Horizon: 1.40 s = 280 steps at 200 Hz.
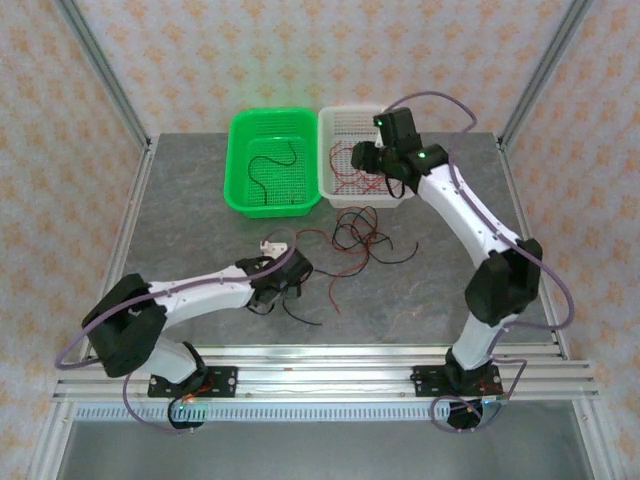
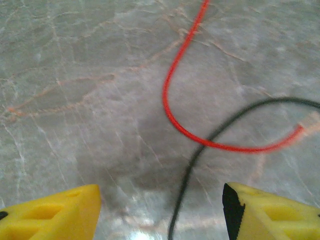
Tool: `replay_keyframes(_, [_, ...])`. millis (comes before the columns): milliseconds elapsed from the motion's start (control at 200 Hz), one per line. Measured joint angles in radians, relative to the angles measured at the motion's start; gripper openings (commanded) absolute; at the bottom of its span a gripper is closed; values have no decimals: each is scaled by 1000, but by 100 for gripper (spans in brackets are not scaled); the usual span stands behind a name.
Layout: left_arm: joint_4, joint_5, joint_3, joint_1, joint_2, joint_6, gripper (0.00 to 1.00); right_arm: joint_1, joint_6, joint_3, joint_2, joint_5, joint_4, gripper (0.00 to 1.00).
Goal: Untangle the cables
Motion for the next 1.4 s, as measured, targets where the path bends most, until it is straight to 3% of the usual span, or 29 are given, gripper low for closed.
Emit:
replay_keyframes(140, [22,4,45,69,101,38,65,0,6,-167,-109,0,29,47])
replay_keyframes(460, [54,25,128,74,235,85,52,0,14,-316,-259,3,65,47])
replay_keyframes(611, [61,42,147,74,258,98,35,0,16,-356,-284,3,91,47])
replay_keyframes(731, [78,52,154,73,267,94,14,0,22,-396,-296,3,99,47])
replay_keyframes(866, [95,48,162,65,279,95,0,0,30,-429,-315,4,102,47])
replay_keyframes(1161, [94,27,162,61,272,94,0,0,43,-460,-379,15,106,47])
replay_keyframes(1401, [-14,-76,229,67,185,105,0,0,68,-488,-433,18,110,47])
